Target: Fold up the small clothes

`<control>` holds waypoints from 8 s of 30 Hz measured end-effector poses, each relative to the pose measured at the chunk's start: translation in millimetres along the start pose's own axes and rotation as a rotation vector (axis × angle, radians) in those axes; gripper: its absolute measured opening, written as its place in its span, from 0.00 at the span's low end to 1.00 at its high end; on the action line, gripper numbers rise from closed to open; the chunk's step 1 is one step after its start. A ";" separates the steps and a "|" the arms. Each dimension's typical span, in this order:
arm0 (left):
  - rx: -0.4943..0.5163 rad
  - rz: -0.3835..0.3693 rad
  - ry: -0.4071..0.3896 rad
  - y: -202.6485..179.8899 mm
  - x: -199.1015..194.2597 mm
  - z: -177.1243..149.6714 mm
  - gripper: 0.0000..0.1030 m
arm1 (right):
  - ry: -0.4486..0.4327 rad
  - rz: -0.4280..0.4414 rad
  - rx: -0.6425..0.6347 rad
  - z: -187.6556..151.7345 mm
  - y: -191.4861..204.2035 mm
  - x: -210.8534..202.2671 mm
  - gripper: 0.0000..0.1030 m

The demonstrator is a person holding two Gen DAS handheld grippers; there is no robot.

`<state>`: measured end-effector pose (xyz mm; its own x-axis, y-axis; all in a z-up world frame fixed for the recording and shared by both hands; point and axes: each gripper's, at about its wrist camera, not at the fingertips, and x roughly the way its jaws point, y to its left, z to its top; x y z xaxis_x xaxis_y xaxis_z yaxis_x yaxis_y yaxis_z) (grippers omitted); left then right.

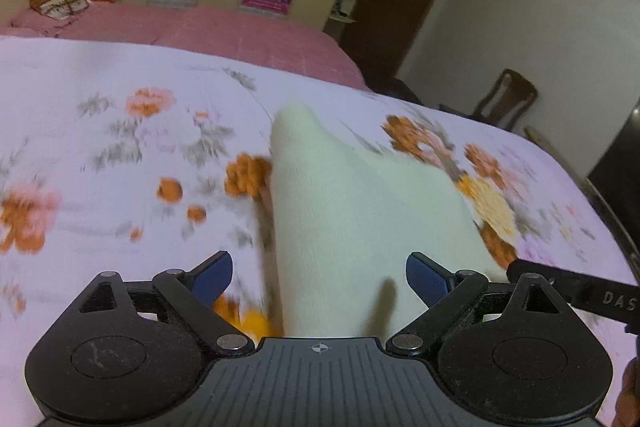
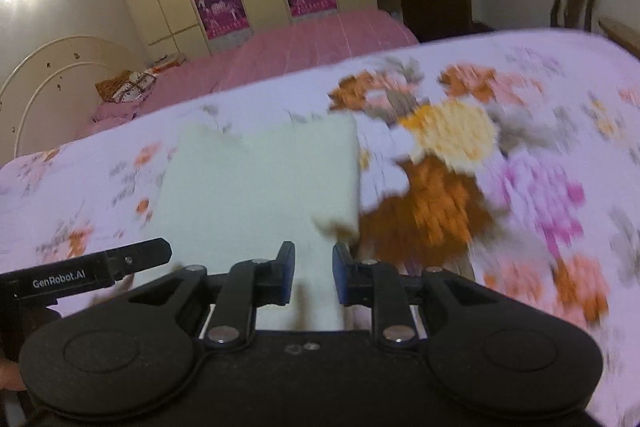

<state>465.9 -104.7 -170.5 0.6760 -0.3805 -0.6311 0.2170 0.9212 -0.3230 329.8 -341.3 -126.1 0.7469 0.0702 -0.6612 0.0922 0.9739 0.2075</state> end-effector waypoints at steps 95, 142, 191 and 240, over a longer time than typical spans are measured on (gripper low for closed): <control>0.171 0.074 0.104 -19.3 -29.6 -81.3 0.90 | 0.132 -0.054 -0.056 -81.6 -1.0 -9.7 0.34; -0.133 -0.114 0.100 1.9 43.4 -6.7 0.43 | 0.113 0.252 0.215 6.2 -38.9 82.6 0.29; -0.161 0.144 -0.091 351.0 -126.0 2.4 0.73 | 0.111 0.262 0.085 -36.7 294.4 134.9 0.58; 0.049 0.134 0.028 285.4 -156.3 -68.5 1.00 | 0.169 0.041 -0.101 -117.1 315.3 36.2 0.06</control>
<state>373.9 212.0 -212.3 0.6817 -0.2552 -0.6856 0.1605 0.9665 -0.2002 308.8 -6.3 -169.0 0.6270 0.1371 -0.7668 -0.0091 0.9856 0.1687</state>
